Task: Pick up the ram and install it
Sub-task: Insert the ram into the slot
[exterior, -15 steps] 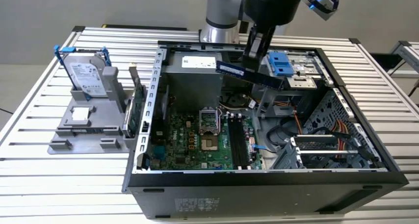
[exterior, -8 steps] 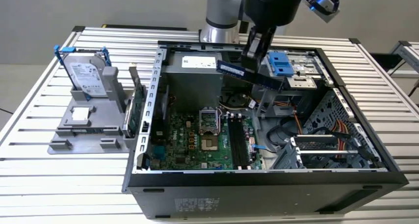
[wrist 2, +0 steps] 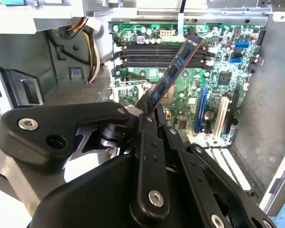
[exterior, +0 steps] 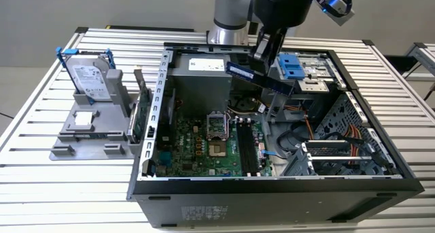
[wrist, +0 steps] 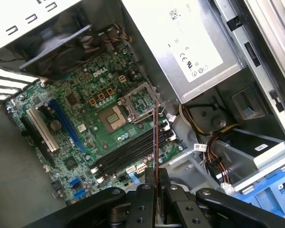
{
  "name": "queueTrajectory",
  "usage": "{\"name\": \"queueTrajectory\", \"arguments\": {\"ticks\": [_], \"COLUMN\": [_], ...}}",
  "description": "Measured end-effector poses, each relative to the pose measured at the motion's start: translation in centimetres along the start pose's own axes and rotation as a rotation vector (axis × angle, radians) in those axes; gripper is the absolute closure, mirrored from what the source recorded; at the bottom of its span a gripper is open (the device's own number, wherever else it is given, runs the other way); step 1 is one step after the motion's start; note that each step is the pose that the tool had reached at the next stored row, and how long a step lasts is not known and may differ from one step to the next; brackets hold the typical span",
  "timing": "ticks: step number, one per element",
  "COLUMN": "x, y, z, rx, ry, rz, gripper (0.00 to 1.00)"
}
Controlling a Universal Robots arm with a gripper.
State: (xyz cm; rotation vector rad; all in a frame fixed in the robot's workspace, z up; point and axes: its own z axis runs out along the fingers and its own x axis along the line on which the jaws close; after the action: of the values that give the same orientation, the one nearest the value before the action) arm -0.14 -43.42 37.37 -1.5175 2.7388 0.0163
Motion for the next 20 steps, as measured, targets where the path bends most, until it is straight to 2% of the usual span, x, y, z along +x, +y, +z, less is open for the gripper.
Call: {"name": "queueTrajectory", "arguments": {"ticks": [20], "x": [-0.02], "y": [-0.03], "z": [0.0], "rx": [0.0026], "ry": [-0.0008], "rz": [0.185], "gripper": [1.0]}}
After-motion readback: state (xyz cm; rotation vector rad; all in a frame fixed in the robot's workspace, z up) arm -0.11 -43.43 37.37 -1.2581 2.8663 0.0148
